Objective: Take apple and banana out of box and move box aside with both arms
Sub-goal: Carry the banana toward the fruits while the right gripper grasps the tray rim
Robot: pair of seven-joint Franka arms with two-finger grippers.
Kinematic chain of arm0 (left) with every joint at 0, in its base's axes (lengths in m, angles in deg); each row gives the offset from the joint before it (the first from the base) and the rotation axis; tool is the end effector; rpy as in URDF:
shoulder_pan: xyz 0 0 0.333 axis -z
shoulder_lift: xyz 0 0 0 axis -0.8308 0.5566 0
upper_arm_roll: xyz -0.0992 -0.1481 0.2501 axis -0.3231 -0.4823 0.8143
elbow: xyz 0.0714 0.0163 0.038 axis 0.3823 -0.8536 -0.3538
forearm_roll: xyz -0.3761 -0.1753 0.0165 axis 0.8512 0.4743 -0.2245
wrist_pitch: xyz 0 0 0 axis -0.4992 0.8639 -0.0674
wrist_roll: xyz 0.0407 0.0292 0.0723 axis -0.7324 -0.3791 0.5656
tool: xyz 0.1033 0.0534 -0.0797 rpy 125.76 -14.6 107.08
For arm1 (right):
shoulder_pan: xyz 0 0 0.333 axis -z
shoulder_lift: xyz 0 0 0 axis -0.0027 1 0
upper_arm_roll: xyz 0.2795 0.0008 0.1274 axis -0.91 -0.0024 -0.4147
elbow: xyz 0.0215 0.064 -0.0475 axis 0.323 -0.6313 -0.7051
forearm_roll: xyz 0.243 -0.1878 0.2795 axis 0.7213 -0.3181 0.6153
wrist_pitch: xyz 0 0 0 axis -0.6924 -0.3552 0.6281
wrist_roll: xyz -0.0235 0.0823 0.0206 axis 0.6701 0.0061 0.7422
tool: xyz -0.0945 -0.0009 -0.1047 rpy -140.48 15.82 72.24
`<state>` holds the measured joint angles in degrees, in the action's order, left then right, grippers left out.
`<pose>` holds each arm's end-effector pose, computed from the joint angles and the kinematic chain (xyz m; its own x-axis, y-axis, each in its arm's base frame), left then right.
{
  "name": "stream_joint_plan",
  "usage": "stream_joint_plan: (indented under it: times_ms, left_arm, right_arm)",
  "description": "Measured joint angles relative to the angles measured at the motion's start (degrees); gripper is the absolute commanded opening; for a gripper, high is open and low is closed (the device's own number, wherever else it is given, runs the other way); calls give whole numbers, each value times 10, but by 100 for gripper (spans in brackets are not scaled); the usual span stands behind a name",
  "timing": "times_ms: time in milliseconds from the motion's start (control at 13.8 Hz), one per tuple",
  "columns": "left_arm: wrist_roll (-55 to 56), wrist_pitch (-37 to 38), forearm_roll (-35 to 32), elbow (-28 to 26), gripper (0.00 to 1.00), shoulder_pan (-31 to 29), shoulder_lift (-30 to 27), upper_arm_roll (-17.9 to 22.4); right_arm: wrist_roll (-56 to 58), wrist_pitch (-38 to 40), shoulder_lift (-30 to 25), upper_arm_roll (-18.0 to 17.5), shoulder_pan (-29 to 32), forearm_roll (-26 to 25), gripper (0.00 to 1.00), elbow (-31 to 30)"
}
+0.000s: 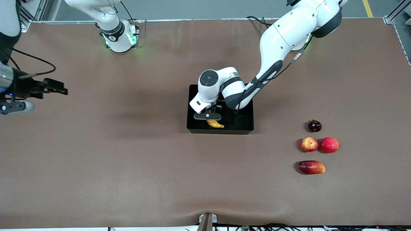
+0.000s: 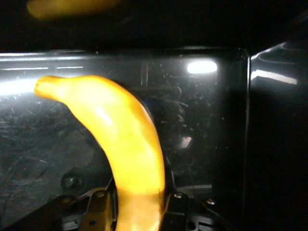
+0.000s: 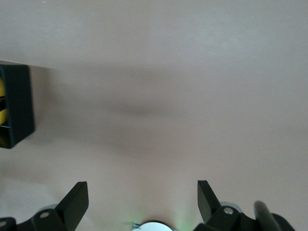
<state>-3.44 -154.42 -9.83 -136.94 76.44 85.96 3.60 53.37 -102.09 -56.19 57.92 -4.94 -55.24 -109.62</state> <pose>0.4658 -0.5370 0.1297 0.9976 -0.0618 0.0320 -0.0631 -0.9972 0.0401 0.5986 0.0059 0.5178 0.9710 0.1381 -0.1953 0.1073 -0.9813 -0.1601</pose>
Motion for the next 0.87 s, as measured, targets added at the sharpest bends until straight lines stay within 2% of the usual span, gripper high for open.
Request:
stream_joint_plan:
  times_ms: [144,361,866]
  left_arm:
    - [-1,1,-5,13,0,1,-2,-1]
    - [-1,28,-7,23,0,5,-23,-6]
    - [-8,189,8,64,0,-4,-108,-42]
  right_arm:
    - [0,-7,16,0,-8,28,100,0]
    - [0,-36,36,-1,-37,37,100,0]
    - [-126,-104,95,-2,-127,51,100,-1]
